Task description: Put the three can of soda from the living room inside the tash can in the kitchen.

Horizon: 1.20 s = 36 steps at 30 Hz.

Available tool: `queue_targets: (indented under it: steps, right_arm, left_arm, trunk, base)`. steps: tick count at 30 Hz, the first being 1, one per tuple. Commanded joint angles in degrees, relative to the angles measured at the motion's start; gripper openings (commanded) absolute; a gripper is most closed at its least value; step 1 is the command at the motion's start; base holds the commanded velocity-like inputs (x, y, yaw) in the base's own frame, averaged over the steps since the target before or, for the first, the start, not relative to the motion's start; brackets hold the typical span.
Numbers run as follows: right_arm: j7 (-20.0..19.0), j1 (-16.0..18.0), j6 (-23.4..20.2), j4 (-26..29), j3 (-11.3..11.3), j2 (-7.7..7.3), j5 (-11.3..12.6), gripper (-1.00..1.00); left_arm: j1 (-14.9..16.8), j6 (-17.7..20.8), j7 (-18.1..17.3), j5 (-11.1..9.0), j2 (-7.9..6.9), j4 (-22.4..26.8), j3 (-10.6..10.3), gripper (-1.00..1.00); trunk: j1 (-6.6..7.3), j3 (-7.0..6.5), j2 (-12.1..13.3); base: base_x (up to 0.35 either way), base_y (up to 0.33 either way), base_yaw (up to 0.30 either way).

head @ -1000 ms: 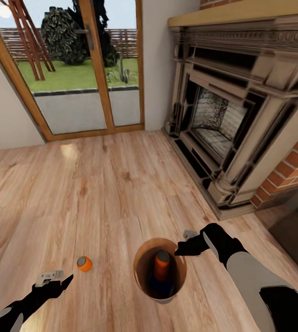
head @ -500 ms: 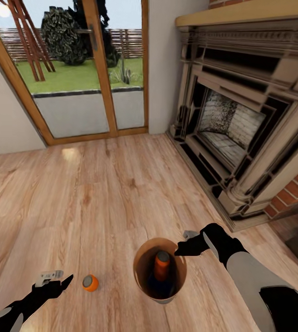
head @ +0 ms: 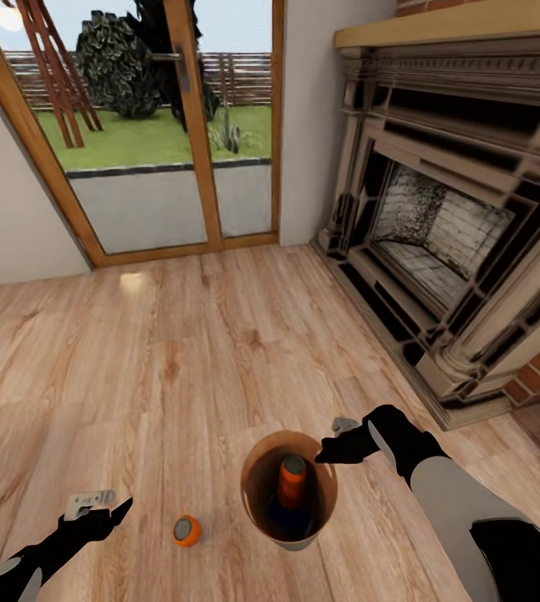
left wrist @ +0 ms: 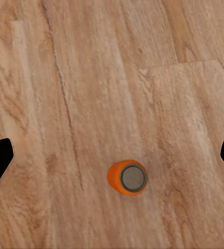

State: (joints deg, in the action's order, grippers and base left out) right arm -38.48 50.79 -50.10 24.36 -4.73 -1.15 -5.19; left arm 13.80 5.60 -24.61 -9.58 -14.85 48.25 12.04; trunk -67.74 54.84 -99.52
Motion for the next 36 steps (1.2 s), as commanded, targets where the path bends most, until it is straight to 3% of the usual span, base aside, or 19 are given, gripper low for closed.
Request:
queue_targets:
  steps: [1,13,16,18,20,23,25,30,36]
  right_arm:
    - [-0.13,0.01,-0.41,-0.02,0.04,0.01,0.79,-1.00]
    - [-0.14,0.01,-0.51,0.34,0.15,-0.14,0.66,-1.00]
    - [-0.10,0.06,-0.63,0.58,0.26,-0.46,0.67,-1.00]
    - [0.43,0.11,-0.86,1.35,0.26,-0.64,0.65,-1.00]
    - [3.41,0.34,-1.14,2.54,0.35,-0.78,0.69,-1.00]
    - [6.29,1.13,-1.26,3.12,0.40,-0.62,0.69,-1.00]
    - [7.33,2.30,-1.29,3.32,0.36,-0.35,0.64,-1.00]
    - [7.92,2.83,-1.18,3.36,0.25,-0.18,0.63,-1.00]
    - [7.98,2.89,-1.11,3.46,0.17,-0.17,0.62,-1.00]
  left_arm:
    - [-0.02,-0.01,0.00,0.00,0.02,0.00,-0.02,1.00]
    - [0.13,0.01,2.69,0.20,2.53,-0.08,-0.07,1.00]
    - [0.70,0.58,4.17,0.14,4.24,0.01,-0.08,1.00]
    - [2.10,1.40,5.57,0.23,6.34,0.00,-0.19,1.00]
    - [6.40,4.08,8.73,0.35,8.62,-0.49,-0.47,1.00]
    - [11.06,5.36,11.24,0.39,9.73,-4.66,-0.68,1.00]
    - [12.84,2.90,12.08,0.30,9.90,-10.82,-0.75,1.00]
    - [13.59,-1.17,12.64,0.20,9.78,-16.99,-0.86,1.00]
    - [13.75,-4.82,14.85,0.18,9.71,-20.81,-0.87,1.00]
  trunk:
    - [0.00,0.00,0.00]
    - [-0.44,0.36,-0.80]
    - [-1.10,0.89,-2.01]
    - [-1.53,1.25,-2.81]
    - [-1.97,1.61,-3.61]
    - [-2.63,2.15,-4.81]
    - [-3.07,2.51,-5.62]
    - [-4.17,3.42,-7.62]
    - [-5.27,4.46,-9.63]
  base:
    - [0.022,0.044,0.000]
    - [0.005,0.009,0.000]
    - [0.000,0.000,0.000]
    - [0.000,0.000,0.000]
    - [0.000,0.000,0.000]
    - [0.000,0.000,0.000]
    - [0.000,0.000,0.000]
    - [0.000,0.000,0.000]
    - [0.000,0.000,0.000]
